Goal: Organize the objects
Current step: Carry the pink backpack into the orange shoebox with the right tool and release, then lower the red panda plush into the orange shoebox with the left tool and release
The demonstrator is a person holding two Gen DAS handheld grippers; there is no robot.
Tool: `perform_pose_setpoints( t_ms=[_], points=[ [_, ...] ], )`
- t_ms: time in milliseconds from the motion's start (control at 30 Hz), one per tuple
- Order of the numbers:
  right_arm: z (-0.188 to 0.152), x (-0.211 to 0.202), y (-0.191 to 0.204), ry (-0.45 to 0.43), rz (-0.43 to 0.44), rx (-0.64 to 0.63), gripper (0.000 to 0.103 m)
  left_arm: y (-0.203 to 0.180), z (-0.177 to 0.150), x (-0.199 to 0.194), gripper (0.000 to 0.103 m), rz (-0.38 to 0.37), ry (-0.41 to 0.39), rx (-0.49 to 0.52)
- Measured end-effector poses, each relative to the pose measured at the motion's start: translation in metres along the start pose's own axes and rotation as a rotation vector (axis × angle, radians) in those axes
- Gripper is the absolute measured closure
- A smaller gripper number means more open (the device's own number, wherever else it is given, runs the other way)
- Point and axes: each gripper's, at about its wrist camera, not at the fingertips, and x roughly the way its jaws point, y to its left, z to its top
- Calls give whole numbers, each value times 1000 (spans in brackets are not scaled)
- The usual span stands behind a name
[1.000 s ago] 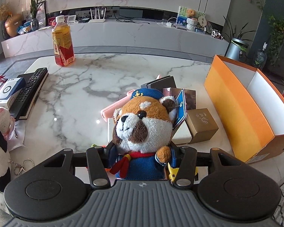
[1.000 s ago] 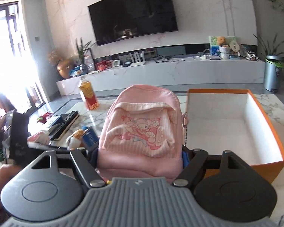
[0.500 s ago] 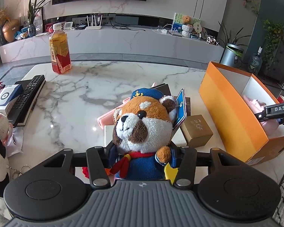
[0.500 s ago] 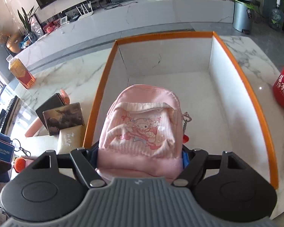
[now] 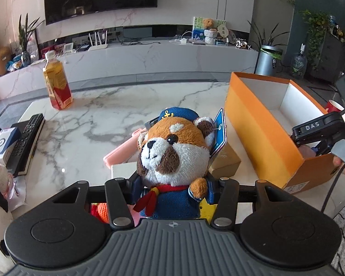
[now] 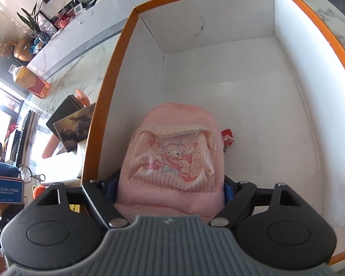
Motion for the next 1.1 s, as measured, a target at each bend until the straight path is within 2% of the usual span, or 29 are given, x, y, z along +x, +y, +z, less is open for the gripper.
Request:
perform_pose_setpoints(
  t_ms=[133, 267, 333, 433, 667, 800, 933, 1000, 1100],
  points=[
    [3, 2, 0, 18, 25, 16, 16, -20, 11, -1, 44, -21, 4, 10],
    [2, -5, 5, 11, -3, -48, 3, -41, 22, 0, 44, -51, 20, 30],
    [1, -8, 10, 21, -12, -86, 3, -52, 27, -4, 44, -49, 1, 51],
    [-5, -23, 0, 20, 14, -68, 3, -64, 35, -7, 44, -65, -14, 57],
    [-16, -99, -15, -296, 90, -86, 1, -95, 71, 3, 44, -132, -8, 22],
    [-24, -142, -42, -469, 10, 41, 1, -118, 87, 24, 44, -231, 17, -17],
    [-44, -171, -65, -533, 26, 52, 1, -148, 97, 64, 44, -277, 117, -63],
    [-54, -183, -66, -587, 21, -25, 1, -160, 100, 87, 44, -284, 183, -61],
    [-64, -190, -63, -644, -103, -148, 1, -174, 102, 120, 44, -272, 295, -50]
  ],
)
